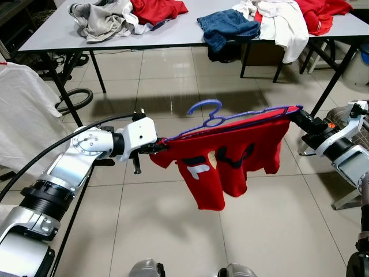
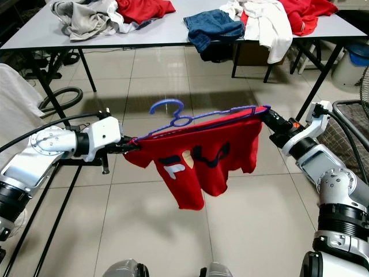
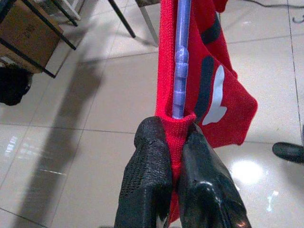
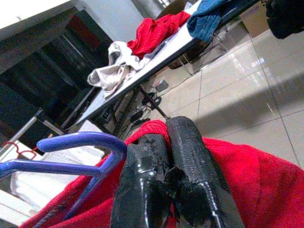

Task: Hang hanger

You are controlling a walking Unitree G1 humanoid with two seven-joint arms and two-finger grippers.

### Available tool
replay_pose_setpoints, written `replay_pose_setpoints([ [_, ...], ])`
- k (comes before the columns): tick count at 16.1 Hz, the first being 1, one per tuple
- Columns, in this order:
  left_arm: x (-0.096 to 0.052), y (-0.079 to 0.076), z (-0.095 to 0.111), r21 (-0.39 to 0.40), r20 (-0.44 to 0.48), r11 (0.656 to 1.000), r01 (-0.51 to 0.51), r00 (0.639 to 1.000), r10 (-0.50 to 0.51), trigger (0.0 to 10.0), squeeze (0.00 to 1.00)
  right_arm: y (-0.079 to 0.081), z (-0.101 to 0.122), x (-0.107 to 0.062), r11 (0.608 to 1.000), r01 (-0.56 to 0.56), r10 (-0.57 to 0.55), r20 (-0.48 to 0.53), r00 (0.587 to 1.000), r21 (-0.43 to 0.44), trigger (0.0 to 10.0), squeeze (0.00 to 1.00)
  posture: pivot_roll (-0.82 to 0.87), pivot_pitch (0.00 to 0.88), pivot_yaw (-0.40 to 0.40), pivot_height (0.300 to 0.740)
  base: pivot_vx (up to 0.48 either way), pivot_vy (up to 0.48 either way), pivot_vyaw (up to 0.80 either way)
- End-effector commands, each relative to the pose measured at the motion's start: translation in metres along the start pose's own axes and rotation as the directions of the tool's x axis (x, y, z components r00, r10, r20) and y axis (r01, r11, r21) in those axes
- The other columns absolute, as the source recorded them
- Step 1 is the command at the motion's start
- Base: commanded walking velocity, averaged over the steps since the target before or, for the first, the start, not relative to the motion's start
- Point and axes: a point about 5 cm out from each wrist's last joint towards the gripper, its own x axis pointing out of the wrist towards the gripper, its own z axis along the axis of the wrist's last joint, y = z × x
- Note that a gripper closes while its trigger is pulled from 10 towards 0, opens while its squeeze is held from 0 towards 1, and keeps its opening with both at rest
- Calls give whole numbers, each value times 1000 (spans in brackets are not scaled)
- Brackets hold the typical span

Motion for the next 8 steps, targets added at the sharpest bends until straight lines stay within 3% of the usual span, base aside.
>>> replay_pose_setpoints([
  [1, -49, -2, -71, -149, -366, 986, -82, 930, 22, 0, 0, -15, 61, -35, 977, 194, -166, 251, 954, -88, 0, 0, -127, 0, 58, 740, 0, 0, 0],
  [6, -57, -4, -82, -162, -411, 984, -77, 912, 4, 0, 0, -42, 75, -57, 958, 286, -273, 296, 915, -1, 0, 0, -135, 0, 63, 740, 0, 0, 0],
  [8, -57, -7, -85, -180, -426, 981, -72, 905, -11, 0, 0, -43, 78, -60, 958, 288, -274, 298, 915, -5, 0, 0, -135, 0, 63, 740, 0, 0, 0],
])
